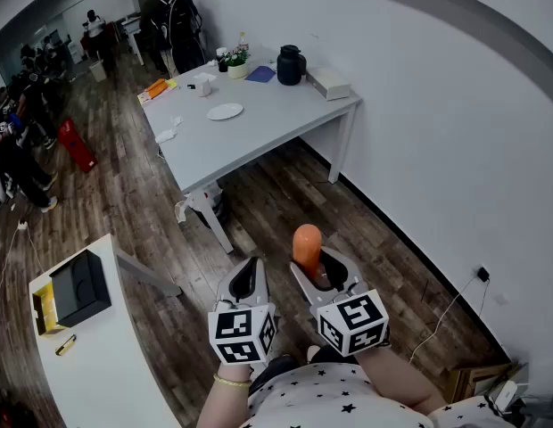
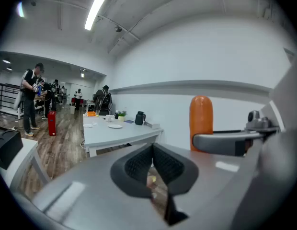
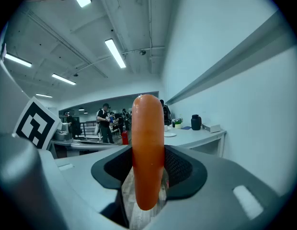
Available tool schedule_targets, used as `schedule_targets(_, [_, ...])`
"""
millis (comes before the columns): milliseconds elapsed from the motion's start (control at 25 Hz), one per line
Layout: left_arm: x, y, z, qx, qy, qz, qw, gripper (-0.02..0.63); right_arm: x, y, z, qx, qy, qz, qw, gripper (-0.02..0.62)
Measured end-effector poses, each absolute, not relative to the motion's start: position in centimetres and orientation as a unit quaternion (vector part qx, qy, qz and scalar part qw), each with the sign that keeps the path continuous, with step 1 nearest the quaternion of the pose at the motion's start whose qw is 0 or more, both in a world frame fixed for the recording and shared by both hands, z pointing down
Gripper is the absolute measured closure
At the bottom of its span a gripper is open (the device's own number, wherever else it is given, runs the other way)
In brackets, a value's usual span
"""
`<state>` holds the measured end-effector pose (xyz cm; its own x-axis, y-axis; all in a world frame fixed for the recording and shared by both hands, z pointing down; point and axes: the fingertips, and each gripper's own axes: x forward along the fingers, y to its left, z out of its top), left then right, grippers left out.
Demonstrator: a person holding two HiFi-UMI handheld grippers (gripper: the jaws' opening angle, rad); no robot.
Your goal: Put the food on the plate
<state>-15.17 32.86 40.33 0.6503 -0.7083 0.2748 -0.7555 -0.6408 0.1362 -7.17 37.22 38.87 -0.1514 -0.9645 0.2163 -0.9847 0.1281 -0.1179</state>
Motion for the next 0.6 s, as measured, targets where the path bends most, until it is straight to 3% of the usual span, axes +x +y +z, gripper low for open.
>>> schedule_targets(600, [-15.9, 27.2, 42.7, 0.891, -0.423, 0.105, 0.124, 0.598, -6.7, 31.4, 41.0, 0.645, -0.750, 0.140, 0.047, 0.392])
